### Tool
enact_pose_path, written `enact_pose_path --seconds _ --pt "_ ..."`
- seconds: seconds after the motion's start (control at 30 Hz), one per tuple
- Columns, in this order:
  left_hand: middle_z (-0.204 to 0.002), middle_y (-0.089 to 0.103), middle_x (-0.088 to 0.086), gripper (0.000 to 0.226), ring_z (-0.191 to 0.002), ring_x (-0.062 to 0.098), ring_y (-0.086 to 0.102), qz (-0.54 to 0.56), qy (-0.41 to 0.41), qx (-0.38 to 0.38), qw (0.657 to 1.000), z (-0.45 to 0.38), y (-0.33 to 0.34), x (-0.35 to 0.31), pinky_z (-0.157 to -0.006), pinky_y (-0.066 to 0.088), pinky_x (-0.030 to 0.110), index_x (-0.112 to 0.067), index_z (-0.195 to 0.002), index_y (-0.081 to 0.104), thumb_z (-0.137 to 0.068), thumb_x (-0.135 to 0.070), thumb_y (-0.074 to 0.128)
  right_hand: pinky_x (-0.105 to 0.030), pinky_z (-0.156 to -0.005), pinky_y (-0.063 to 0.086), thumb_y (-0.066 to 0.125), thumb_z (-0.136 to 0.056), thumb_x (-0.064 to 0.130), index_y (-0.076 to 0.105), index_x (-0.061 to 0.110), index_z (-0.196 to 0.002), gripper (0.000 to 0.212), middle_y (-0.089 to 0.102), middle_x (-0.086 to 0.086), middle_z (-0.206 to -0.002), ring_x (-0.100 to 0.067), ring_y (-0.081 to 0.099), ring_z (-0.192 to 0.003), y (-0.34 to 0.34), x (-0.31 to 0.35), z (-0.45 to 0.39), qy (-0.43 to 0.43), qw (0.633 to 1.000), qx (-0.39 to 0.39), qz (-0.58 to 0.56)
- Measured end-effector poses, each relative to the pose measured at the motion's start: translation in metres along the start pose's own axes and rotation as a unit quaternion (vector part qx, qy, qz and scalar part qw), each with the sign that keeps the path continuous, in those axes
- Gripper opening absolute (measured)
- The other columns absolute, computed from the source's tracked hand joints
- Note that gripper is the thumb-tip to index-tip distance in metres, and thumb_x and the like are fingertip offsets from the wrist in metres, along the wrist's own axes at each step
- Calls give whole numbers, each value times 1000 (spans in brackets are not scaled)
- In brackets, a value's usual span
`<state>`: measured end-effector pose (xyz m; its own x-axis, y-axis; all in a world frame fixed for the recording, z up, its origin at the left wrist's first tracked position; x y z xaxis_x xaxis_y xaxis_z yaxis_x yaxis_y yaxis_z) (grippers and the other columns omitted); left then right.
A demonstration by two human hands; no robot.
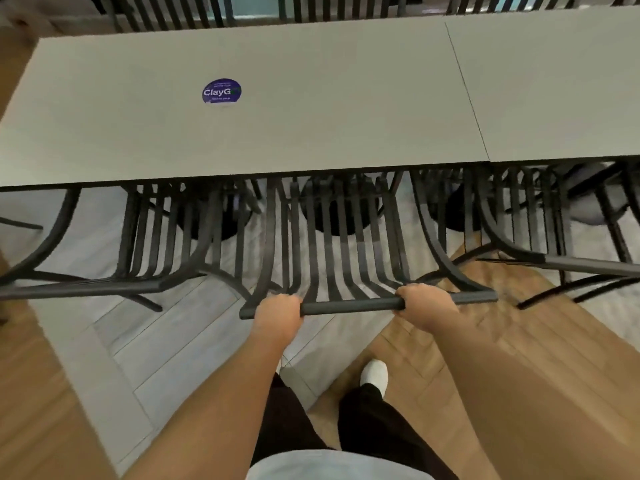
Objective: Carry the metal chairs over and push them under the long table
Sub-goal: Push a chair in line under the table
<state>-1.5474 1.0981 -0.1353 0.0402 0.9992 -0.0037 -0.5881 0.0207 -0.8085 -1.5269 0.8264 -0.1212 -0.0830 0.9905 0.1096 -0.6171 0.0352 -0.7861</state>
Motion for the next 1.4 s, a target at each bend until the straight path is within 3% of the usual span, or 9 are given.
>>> enact_pose_path --seconds 0.13,0.27,0.4,0.53,0.7,0.9,1.13,1.27,1.4 --pt "-113 68 6 24 -107 27 63 -76 -38 2 996 0 2 -9 -89 48 37 -21 -121 65 -103 -21 48 -35 -78 55 54 -100 32 64 26 -109 15 64 4 -91 -19 64 -84 2 -5 -4 -34 997 -31 60" --pt "-114 68 2 27 -108 25 63 -61 -50 24 997 -3 5 -16 -91 47 37 -26 -128 62 -104 -22 52 -35 -80 56 54 -101 32 64 25 -114 17 65 1 -91 -18 64 -83 4 -9 -2 -46 996 -47 65" --pt "-117 67 4 37 -110 25 63 -44 -38 44 997 -1 12 -34 -93 48 38 -33 -142 53 -106 -25 50 -28 -72 50 51 -102 32 64 25 -112 17 64 4 -90 -15 61 -79 5 -25 6 -52 994 -50 82" --pt "-113 68 4 41 -106 25 64 -47 -36 16 998 -6 8 -49 -91 49 37 -34 -144 52 -106 -21 49 -26 -66 41 51 -103 32 63 26 -111 16 57 7 -85 -13 52 -73 1 -42 4 -60 993 -60 86" --pt "-111 67 3 41 -104 24 63 -42 -34 -3 999 -25 -4 -47 -92 47 38 -34 -142 53 -105 -17 50 -26 -66 38 52 -101 30 62 28 -113 16 63 7 -91 -14 54 -74 -7 -46 -16 -60 994 -62 70" --pt "-110 68 1 42 -105 24 63 -48 -32 -20 998 -57 -31 -32 -89 44 36 -36 -140 55 -105 -15 46 -30 -73 51 53 -100 29 63 27 -113 16 64 6 -92 -17 62 -80 -27 -35 -52 -61 994 -78 53" --pt "-106 69 1 47 -101 23 63 -72 -16 -7 997 -64 -32 -30 -87 45 35 -35 -144 50 -104 -11 45 -26 -70 47 56 -99 29 62 30 -116 18 64 7 -97 -15 62 -81 -25 -33 -59 -65 994 -68 54" --pt "-109 69 0 37 -106 23 62 -28 -12 20 999 -66 -30 -29 -93 45 36 -34 -140 56 -104 -40 54 -33 -79 56 56 -99 29 62 30 -117 19 65 6 -97 -17 64 -85 -28 -32 -58 -51 996 -54 45" --pt "-113 65 -1 68 -105 20 63 56 -8 75 996 -68 -27 -27 -94 51 35 -30 -142 55 -88 -72 60 -35 -82 54 63 -94 44 64 31 -115 25 63 8 -96 -15 61 -88 -27 -34 -58 -39 999 10 -2"
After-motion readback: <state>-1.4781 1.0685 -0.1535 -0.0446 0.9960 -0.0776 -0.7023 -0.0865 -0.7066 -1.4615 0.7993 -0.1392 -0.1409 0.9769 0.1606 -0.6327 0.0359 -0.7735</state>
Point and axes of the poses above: each hand's wrist, its own z-axis away from the middle knuckle, its own y-axis out of the palm, x = y × z, the point moved 9 cm from there along -z, towards the middle knuckle
